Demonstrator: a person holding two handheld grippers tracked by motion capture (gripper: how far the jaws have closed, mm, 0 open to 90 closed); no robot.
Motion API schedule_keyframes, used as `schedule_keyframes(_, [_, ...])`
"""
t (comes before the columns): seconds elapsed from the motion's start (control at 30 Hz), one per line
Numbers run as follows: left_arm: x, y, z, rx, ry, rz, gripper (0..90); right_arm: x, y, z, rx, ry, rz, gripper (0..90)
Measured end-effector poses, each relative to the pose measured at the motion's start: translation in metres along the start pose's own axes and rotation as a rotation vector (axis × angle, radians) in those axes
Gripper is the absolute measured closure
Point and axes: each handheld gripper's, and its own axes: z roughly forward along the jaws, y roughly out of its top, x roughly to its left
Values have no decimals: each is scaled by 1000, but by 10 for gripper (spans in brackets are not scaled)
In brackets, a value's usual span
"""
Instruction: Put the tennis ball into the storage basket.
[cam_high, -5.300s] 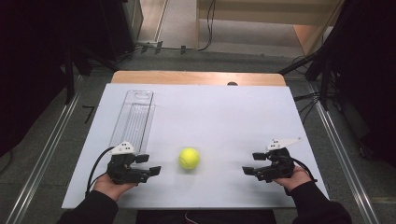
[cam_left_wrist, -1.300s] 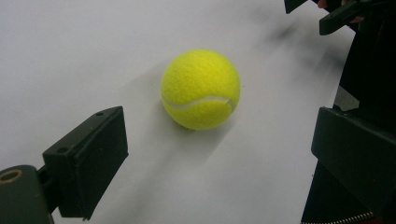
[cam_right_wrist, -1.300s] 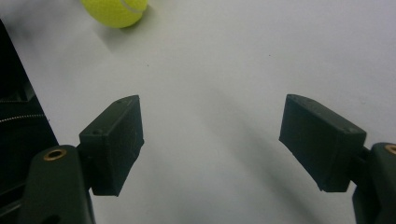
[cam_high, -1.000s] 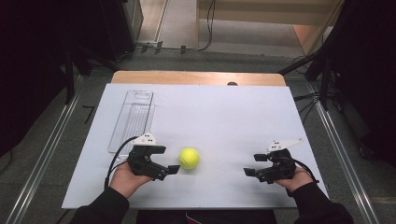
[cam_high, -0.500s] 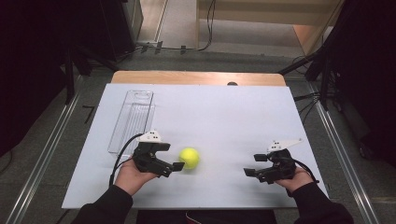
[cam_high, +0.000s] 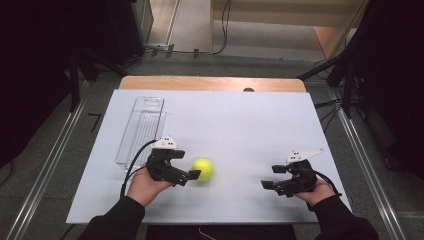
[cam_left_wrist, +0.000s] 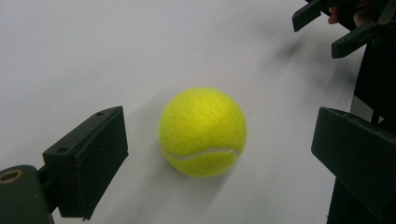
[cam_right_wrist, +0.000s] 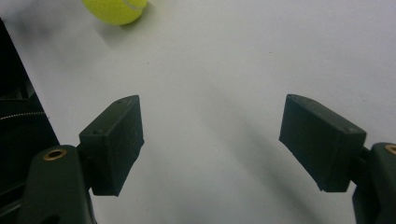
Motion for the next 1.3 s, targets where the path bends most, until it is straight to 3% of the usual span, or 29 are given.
schedule_keyframes(0.4, [0, 10, 13, 19, 18, 14, 41, 0, 0, 0, 3, 1, 0, 197])
schedule_keyframes(1.13, [1, 28, 37, 44, -3, 42, 41, -1, -1, 0, 9, -3, -2, 196])
schedule_keyframes(1.3, [1, 27, 37, 41, 8, 51, 41, -1, -1, 0, 6, -4, -1, 197])
